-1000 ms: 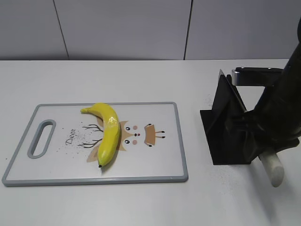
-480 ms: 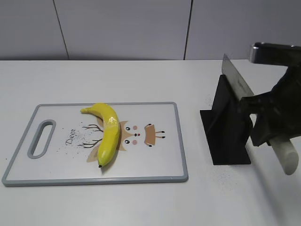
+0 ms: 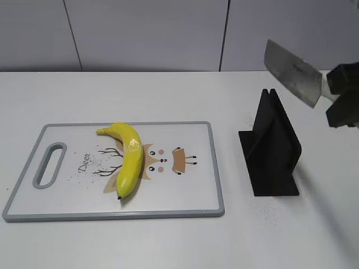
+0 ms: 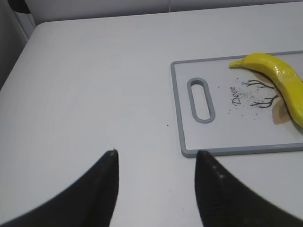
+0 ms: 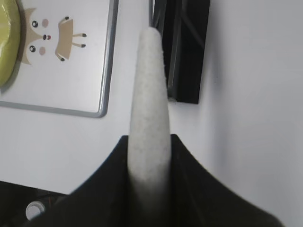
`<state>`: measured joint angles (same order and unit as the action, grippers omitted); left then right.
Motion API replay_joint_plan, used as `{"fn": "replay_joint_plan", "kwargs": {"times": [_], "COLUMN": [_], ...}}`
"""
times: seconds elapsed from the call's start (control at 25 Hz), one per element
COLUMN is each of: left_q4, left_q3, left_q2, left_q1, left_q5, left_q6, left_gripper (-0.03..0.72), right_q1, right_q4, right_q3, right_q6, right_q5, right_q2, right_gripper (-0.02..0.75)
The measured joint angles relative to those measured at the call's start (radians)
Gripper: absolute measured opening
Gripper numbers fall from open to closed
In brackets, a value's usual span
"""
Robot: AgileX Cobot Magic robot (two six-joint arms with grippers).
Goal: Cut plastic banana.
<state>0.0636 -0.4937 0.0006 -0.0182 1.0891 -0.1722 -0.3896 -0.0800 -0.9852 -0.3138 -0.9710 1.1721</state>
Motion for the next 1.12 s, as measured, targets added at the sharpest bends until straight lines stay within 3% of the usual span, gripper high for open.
{"fn": "replay_joint_plan", "kwargs": {"times": [0.2, 0.48, 0.68, 0.92, 1.12], "left_q4": [0.006, 0.059, 0.202, 0.355, 0.383], "left_q3": [-0.058, -0.163, -0.331, -0.611, -0.804], "left_q2": [0.114, 0.487, 0.802, 1.145, 1.343], "left_q1": [0.0, 0.0, 0.0, -0.002, -0.039], "left_q5": [-0.043, -0.26, -0.293, -0.158, -0.015], "left_q6": [0.0, -0.035, -0.284, -0.634, -0.836], "left_gripper": [0.499, 0.499, 0.516, 0.517, 0.517], "right_q1": [0.0, 0.0, 0.0, 0.0, 0.0], "right_q4": [0.022, 0.04, 0.03, -0.099, -0.212], "right_q3": [-0.098, -0.309, -0.421, -0.503, -0.563], "right_q6": [0.083, 0.194, 0.415, 0.837, 1.094], "right_q5": [-0.003, -0.034, -0.027, -0.02, -0.024], "right_q2": [0.011, 0.206, 0.337, 0.468, 0.576], "right_gripper": [0.158, 0.158, 0.158, 0.158, 0.158]}}
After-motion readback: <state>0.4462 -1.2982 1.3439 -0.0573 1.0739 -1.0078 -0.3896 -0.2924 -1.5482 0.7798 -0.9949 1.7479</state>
